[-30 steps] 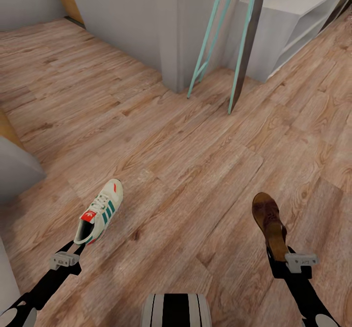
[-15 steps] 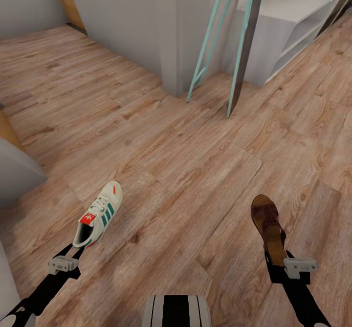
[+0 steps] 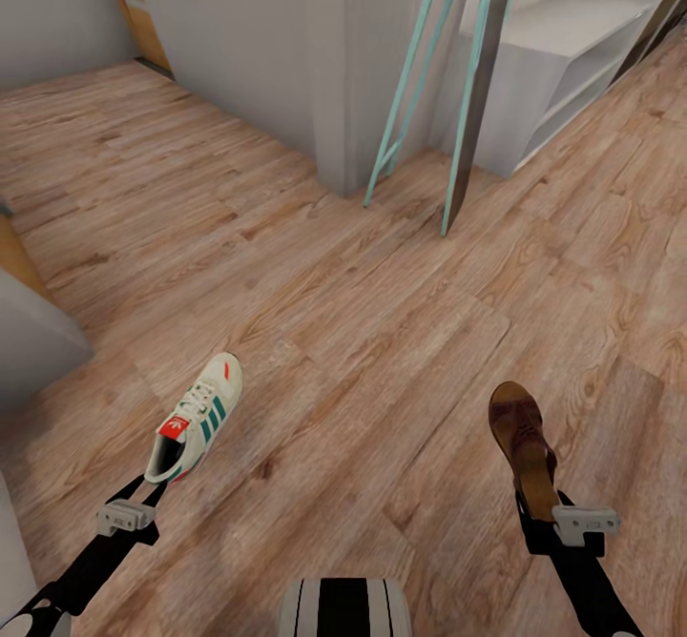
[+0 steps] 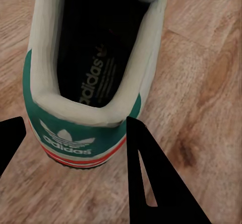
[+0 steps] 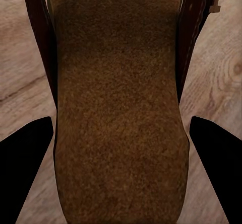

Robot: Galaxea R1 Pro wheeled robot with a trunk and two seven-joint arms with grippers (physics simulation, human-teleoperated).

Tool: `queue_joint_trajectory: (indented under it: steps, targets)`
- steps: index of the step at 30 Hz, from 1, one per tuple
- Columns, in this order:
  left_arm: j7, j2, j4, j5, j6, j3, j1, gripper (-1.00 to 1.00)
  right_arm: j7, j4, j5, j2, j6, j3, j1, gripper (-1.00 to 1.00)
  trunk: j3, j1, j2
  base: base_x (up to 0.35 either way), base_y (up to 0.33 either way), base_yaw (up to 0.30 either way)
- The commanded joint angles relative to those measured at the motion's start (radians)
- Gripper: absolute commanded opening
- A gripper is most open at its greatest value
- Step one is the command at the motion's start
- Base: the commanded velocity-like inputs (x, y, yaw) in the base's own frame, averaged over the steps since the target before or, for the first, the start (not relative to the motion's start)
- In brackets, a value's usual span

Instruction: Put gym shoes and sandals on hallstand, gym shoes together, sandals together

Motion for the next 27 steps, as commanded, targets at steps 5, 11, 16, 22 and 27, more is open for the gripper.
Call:
queue_joint_trajectory:
  steps: [5,11,16,22,27]
  targets:
    - [-0.008,0.000,0.001,0.011,0.001,0.002,0.001,-1.00,0.005,0.003,0.013,0.001,-0.003,0.002,0.000,-1.00,0.007,0.000,0.000,0.000,0.000,0.000]
    - [-0.001,0.000,0.001,0.012,0.002,0.004,0.001,-1.00,0.004,0.005,0.016,0.002,-0.003,0.004,0.000,-1.00,0.017,0.000,0.000,-0.019,0.000,0.000]
    - [0.001,0.000,0.001,0.013,0.002,0.005,0.001,-1.00,0.004,0.006,0.016,0.002,-0.003,0.005,0.000,-1.00,0.025,0.000,0.000,-0.206,0.000,0.000]
    - [0.001,0.001,0.001,0.014,0.002,0.006,0.001,-1.00,0.004,0.008,0.016,0.002,-0.003,0.006,0.000,-1.00,0.034,0.000,0.000,-0.150,0.000,0.000]
    - [0.002,0.001,0.001,0.014,0.001,0.007,0.001,-1.00,0.004,0.008,0.017,0.002,-0.003,0.007,0.000,-1.00,0.042,0.000,0.000,-0.046,0.000,0.000]
